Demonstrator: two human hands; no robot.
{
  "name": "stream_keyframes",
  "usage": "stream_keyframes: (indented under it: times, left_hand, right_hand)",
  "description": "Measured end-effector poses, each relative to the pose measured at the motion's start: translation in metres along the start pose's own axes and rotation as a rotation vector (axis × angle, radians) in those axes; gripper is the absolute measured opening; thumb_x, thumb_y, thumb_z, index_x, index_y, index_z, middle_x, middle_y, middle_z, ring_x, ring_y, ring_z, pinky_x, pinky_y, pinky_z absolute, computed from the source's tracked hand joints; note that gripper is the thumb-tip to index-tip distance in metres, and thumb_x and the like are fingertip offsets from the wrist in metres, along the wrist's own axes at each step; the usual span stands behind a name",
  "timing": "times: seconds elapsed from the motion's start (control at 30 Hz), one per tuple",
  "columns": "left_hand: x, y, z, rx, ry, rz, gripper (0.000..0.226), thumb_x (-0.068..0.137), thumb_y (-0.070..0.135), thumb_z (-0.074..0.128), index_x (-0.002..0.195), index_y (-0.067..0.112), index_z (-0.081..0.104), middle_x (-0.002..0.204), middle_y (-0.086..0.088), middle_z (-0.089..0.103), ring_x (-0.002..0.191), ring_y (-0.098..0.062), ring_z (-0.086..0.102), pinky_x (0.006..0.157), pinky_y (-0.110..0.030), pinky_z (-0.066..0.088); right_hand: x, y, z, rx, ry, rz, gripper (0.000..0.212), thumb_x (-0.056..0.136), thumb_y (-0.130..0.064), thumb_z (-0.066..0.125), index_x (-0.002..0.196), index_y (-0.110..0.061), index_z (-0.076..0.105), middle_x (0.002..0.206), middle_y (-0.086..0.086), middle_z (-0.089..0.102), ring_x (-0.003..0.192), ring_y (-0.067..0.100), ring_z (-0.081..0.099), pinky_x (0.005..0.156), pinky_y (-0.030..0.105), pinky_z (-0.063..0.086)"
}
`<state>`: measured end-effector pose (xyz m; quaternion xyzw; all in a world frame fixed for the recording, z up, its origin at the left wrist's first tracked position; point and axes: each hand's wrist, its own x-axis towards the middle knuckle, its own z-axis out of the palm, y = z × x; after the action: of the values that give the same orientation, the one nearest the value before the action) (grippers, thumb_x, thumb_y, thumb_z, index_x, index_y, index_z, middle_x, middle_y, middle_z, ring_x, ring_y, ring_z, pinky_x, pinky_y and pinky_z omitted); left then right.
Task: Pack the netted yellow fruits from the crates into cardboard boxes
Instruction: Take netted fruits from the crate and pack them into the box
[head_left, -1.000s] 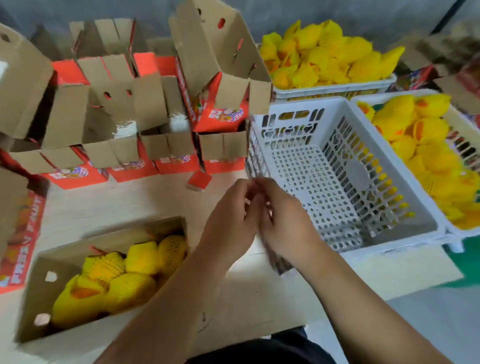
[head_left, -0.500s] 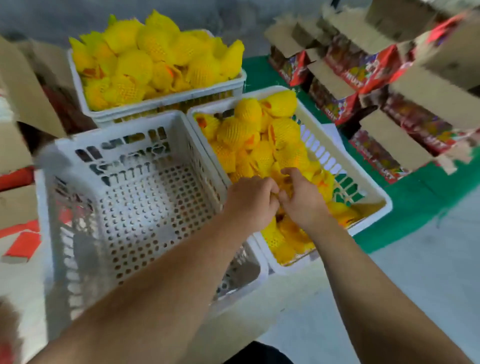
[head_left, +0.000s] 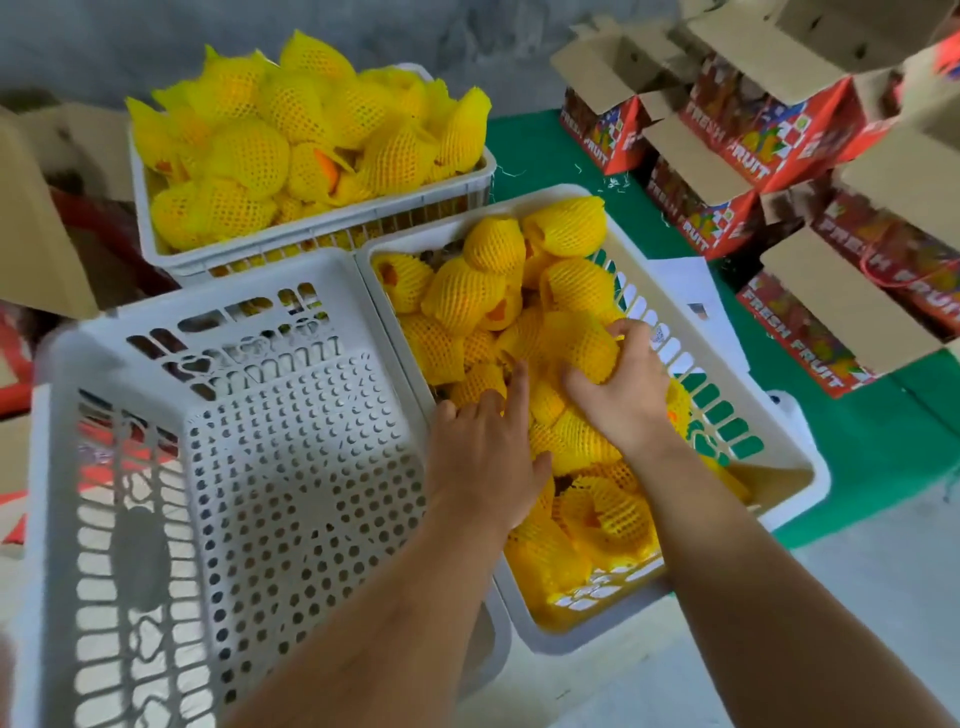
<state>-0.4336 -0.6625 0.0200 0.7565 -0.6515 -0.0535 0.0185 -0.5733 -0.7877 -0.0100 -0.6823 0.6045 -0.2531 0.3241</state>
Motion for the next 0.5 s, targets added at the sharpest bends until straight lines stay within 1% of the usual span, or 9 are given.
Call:
stream_keyframes:
  times: [0.07,0.13,0.2,0.23,0.3,0.37,0.4,0.43,0.5]
  left_hand:
    - [0.002,-0.002,0.001,-0.056,0.037,-0.014,0.116,0.088,0.081,0.046,0.162,0.020,-0.019,0.148,-0.007,0.048,0.122,-0.025,0.056,0.098,-0.043,0.039]
    - [0.000,-0.004,0.003,-0.116,0.078,-0.026,0.116,0.085,0.085,0.043,0.162,0.021,-0.015,0.152,-0.005,0.043,0.127,-0.023,0.053,0.100,-0.040,0.043]
    - [-0.001,-0.007,0.005,-0.137,0.143,-0.021,0.096,0.091,0.080,0.042,0.162,0.025,0.009,0.142,-0.002,0.048,0.119,-0.021,0.056,0.095,-0.038,0.045]
    - [-0.002,-0.008,0.005,-0.137,0.162,-0.015,0.084,0.094,0.075,0.043,0.158,0.027,0.019,0.138,-0.001,0.050,0.114,-0.021,0.058,0.092,-0.037,0.045]
    - [-0.002,-0.008,0.005,-0.140,0.167,-0.008,0.071,0.098,0.069,0.044,0.154,0.030,0.026,0.137,0.000,0.050,0.110,-0.022,0.060,0.089,-0.038,0.045]
    - [-0.003,-0.007,0.006,-0.158,0.171,-0.012,0.069,0.099,0.065,0.046,0.155,0.029,0.026,0.144,-0.003,0.047,0.112,-0.024,0.060,0.090,-0.039,0.045]
    - [-0.003,-0.007,0.006,-0.171,0.177,-0.018,0.070,0.100,0.064,0.046,0.156,0.029,0.025,0.148,-0.005,0.045,0.116,-0.026,0.060,0.092,-0.040,0.046]
    - [-0.003,-0.008,0.006,-0.188,0.184,-0.023,0.070,0.101,0.064,0.045,0.157,0.028,0.025,0.152,-0.008,0.043,0.120,-0.028,0.059,0.094,-0.041,0.047]
    - [-0.004,-0.008,0.006,-0.208,0.195,-0.025,0.071,0.102,0.063,0.044,0.159,0.027,0.023,0.157,-0.012,0.040,0.125,-0.031,0.058,0.097,-0.043,0.048]
  right_hand:
    - [-0.010,-0.010,-0.004,0.205,-0.232,-0.006,0.058,0.065,-0.070,0.066,0.112,-0.043,0.044,0.117,-0.002,0.062,0.102,0.006,0.063,0.079,0.029,0.053]
    - [-0.019,-0.017,0.000,0.235,-0.458,-0.034,0.062,0.071,-0.071,0.062,0.119,-0.034,0.056,0.118,0.003,0.065,0.107,-0.009,0.060,0.072,0.017,0.050]
    - [-0.023,-0.019,0.005,0.301,-0.576,-0.031,0.073,0.079,-0.072,0.056,0.127,-0.018,0.063,0.126,0.009,0.065,0.116,-0.007,0.057,0.082,0.019,0.051]
    - [-0.022,-0.019,0.006,0.338,-0.574,-0.007,0.074,0.082,-0.074,0.050,0.124,-0.015,0.066,0.121,0.006,0.069,0.113,0.001,0.063,0.090,0.027,0.053]
    - [-0.018,-0.019,0.002,0.348,-0.423,0.014,0.067,0.092,-0.069,0.043,0.100,-0.009,0.073,0.094,-0.001,0.073,0.092,0.009,0.066,0.088,0.047,0.051]
    - [-0.011,-0.011,-0.003,0.141,-0.142,-0.063,0.039,0.100,-0.045,0.049,0.087,-0.015,0.068,0.084,0.003,0.069,0.084,0.018,0.063,0.080,0.049,0.050]
    - [-0.010,-0.006,-0.006,-0.031,-0.060,-0.093,0.020,0.098,-0.037,0.055,0.093,-0.021,0.066,0.093,0.003,0.068,0.092,0.024,0.063,0.082,0.049,0.051]
    - [-0.008,-0.001,-0.008,-0.244,-0.091,-0.067,0.017,0.094,-0.038,0.061,0.106,-0.027,0.063,0.110,0.005,0.065,0.107,0.029,0.059,0.091,0.049,0.050]
    - [-0.011,0.011,-0.008,-0.637,-0.372,0.083,0.066,0.084,-0.054,0.070,0.141,-0.032,0.046,0.142,0.007,0.047,0.134,0.035,0.038,0.109,0.052,0.035]
